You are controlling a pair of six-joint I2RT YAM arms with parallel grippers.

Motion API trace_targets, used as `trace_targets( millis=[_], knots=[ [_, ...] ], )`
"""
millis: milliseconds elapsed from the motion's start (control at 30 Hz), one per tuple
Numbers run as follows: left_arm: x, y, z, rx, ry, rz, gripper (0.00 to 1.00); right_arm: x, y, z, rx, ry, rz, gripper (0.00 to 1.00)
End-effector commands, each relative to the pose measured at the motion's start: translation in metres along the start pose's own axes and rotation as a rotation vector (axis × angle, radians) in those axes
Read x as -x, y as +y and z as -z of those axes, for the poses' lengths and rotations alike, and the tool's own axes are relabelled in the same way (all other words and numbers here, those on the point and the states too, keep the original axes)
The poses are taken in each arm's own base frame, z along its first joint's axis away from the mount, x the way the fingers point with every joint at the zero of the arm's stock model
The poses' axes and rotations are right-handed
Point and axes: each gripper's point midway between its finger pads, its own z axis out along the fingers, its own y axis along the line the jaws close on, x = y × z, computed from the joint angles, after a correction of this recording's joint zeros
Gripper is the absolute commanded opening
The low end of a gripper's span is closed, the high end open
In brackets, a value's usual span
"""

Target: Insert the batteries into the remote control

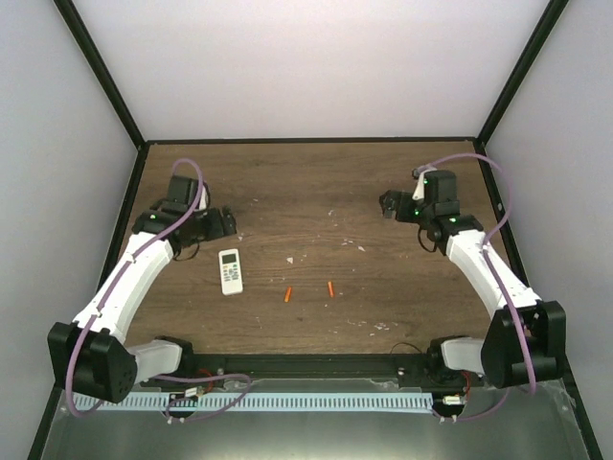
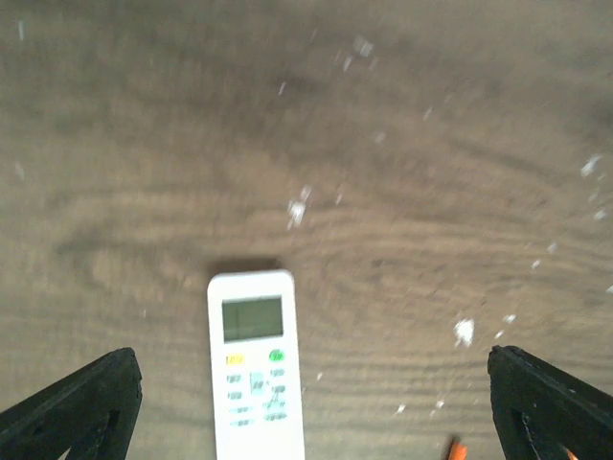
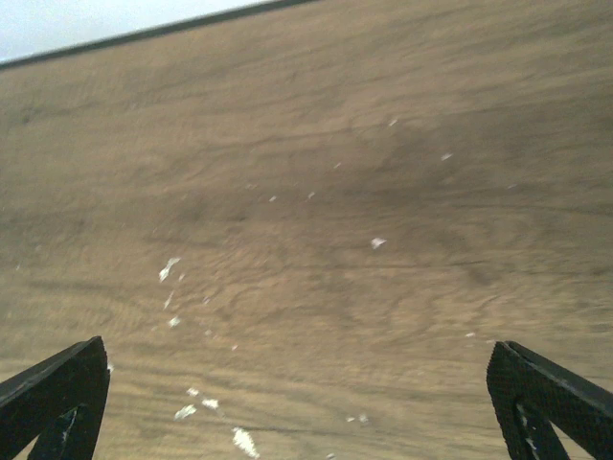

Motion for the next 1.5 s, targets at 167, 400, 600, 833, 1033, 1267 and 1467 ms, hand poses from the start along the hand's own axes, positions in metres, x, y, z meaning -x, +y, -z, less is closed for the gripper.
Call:
trace_targets(
  millis=[167, 400, 600, 833, 1033, 1267, 1467],
  knots=[
    [-0.064, 0.033, -0.031, 0.157, 0.213, 0.118, 0.99, -0.027, 0.047, -0.023, 0.112, 0.134, -0.01, 1.0],
    [-0.068, 0.027, -0.063, 0.144, 0.292, 0.097, 0.99, -0.049, 0.057, -0.037, 0.128, 0.204, -0.001, 1.0],
    [-0.083, 0.034, -0.087, 0.186, 0.384, 0.07, 0.99, -0.054, 0.055, -0.039, 0.115, 0.224, 0.014, 1.0],
    [-0.087, 0.033, -0.103, 0.182, 0.413, 0.052, 0.99, -0.055, 0.056, -0.042, 0.121, 0.24, 0.014, 1.0],
    [-0.09, 0.036, -0.118, 0.197, 0.436, 0.038, 0.99, -0.059, 0.057, -0.044, 0.129, 0.256, 0.013, 1.0],
    [-0.098, 0.042, -0.128, 0.221, 0.462, 0.031, 0.99, -0.059, 0.057, -0.042, 0.128, 0.258, 0.011, 1.0],
    [-0.105, 0.044, -0.133, 0.238, 0.49, 0.003, 0.97, -0.059, 0.057, -0.042, 0.127, 0.261, 0.017, 1.0]
  ],
)
